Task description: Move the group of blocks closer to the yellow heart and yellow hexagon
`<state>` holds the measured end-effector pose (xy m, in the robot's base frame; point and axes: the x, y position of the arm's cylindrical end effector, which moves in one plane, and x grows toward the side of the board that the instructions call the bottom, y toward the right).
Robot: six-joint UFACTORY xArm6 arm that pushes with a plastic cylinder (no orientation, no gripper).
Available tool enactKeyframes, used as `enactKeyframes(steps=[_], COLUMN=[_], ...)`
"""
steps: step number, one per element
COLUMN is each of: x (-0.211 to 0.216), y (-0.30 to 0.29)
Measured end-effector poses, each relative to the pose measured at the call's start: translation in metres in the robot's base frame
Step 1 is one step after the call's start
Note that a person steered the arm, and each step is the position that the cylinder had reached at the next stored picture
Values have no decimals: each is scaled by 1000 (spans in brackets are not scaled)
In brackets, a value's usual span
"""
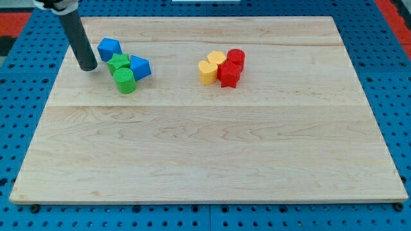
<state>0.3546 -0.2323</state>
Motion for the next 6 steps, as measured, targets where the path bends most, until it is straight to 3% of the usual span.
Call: enactKeyframes(steps=[2,6], x=[42,51], y=[6,138])
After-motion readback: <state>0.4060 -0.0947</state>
